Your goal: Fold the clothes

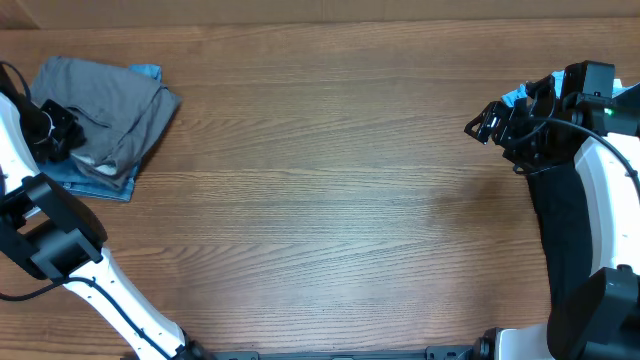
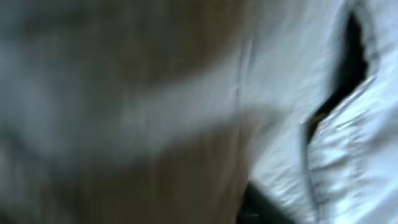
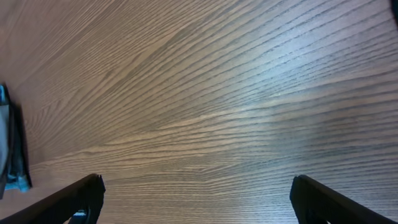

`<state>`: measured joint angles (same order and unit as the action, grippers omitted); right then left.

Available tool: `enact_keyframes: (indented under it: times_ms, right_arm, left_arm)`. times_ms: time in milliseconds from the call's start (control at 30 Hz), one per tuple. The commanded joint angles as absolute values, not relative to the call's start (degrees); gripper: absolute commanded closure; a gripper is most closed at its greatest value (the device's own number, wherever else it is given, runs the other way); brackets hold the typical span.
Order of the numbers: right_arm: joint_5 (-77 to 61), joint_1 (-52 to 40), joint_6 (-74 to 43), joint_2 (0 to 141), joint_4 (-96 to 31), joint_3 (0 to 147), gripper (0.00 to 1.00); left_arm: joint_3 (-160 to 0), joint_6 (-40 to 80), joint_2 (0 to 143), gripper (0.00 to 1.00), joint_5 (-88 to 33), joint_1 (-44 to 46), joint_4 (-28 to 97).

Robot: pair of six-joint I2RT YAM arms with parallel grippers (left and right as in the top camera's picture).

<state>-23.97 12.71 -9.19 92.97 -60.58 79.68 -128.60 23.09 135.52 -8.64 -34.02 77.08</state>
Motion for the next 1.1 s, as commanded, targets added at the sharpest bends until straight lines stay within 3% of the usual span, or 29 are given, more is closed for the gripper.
enact_keyframes:
  times_ms: [0,233,333,467,567,600,700,733,1067]
  right_arm:
    - [-24.0,12.7,-9.2,92.9,-60.4,79.9,0.0]
    - [-24.0,12.7,-9.2,92.9,-60.4,79.9,0.0]
    - [-24.0,12.7,-9.2,92.9,-60.4,79.9,0.0]
    - [-24.0,12.7,-9.2,92.9,-60.4,79.9,0.0]
    - [-24.0,12.7,-9.2,92.9,-60.4,79.9,0.0]
    - [-24.0,12.7,-9.2,92.9,-60.4,79.9,0.0]
    - [-24.0,12.7,-9.2,92.9,-60.4,79.9,0.0]
    - [-24.0,12.7,-9.2,92.9,-60.4,79.9,0.0]
    - [-24.0,12.7,-9.2,92.9,-60.4,79.9,0.0]
  left_arm:
    - [-128.7,20.6,134.2,0.26,-6.2,-34.2,80.9]
    - [-143.7,20.0,134.2,0.25,-3.9,-34.2,96.0]
    - [-147.6,15.2,130.5,0.16,-5.5,-34.2,96.8]
    - [-147.6,14.9,123.9,0.18,-6.1,-34.3,93.6]
    - [-147.5,14.1,122.8,0.3,-11.2,-34.9,89.2]
    - [-147.4,14.1,123.2,0.38,-13.0,-35.2,88.5]
    - [-147.4,13.3,126.9,0.92,-20.2,-36.9,86.0]
    - [-147.4,13.3,128.5,0.96,-22.4,-37.5,85.2]
    - [-147.4,12.2,146.2,0.96,-38.1,-45.4,82.3]
